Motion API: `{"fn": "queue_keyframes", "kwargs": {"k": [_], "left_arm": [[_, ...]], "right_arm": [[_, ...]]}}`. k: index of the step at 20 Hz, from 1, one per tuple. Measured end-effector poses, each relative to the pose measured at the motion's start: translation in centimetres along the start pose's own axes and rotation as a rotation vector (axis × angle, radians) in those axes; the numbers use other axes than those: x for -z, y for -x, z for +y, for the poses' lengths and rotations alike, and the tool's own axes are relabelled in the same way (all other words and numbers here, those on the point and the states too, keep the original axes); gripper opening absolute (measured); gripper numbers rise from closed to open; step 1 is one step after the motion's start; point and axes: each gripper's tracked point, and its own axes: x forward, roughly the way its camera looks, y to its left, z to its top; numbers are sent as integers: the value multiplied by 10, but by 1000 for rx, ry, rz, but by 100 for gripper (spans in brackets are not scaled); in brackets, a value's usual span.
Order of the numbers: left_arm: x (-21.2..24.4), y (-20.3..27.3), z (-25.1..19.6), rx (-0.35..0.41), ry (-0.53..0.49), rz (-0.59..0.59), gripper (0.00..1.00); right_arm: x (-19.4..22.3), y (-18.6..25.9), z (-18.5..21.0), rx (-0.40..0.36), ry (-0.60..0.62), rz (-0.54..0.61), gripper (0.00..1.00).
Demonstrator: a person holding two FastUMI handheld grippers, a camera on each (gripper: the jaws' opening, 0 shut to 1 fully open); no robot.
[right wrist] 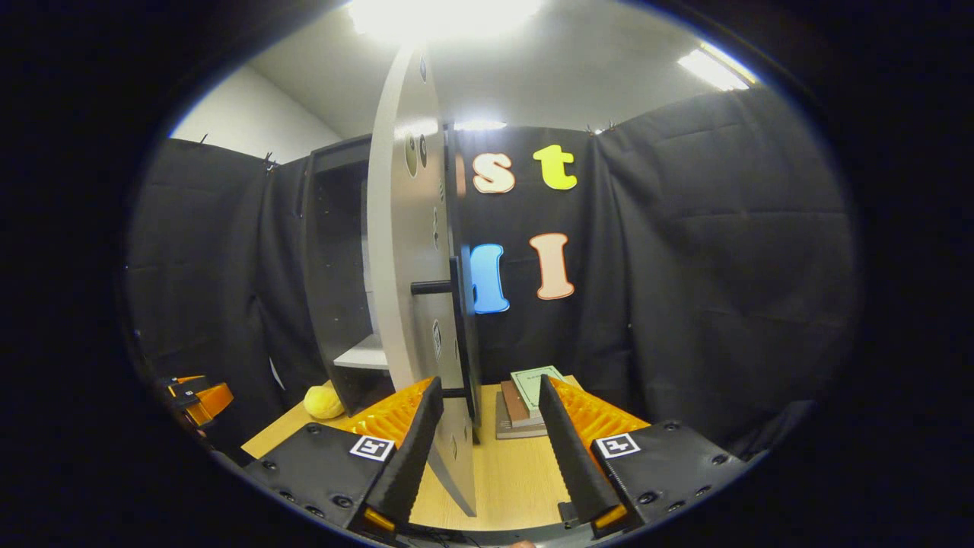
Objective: Open the cabinet door with the right hand, grasp the bottle in the cabinet with the left hand and place it on the coaster, then close the cabinet door with the right hand.
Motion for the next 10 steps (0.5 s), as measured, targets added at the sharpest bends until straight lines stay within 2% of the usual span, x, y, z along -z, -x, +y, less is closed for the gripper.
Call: {"fn": "queue_keyframes", "kwargs": {"k": [1,2,4,6,8,9,10], "left_arm": [[-2,-11,4,29,6,-1,96],[-4,-21,6,68,10,0,96],[-4,-44,5,151,13,9,96],[-7,-64,5,216,16,12,96],[-10,-87,-1,296,17,6,96],[-12,-99,-5,334,8,3,96],[-14,-113,-6,354,-1,2,96]], "right_arm": [[7,6,-1,16,-6,7,74],[14,14,3,22,-20,19,83],[27,36,10,68,-20,24,95],[36,51,22,105,-19,27,98],[47,57,49,100,-24,57,98],[53,57,64,89,-30,74,92],[56,55,80,67,-42,79,98]]}}
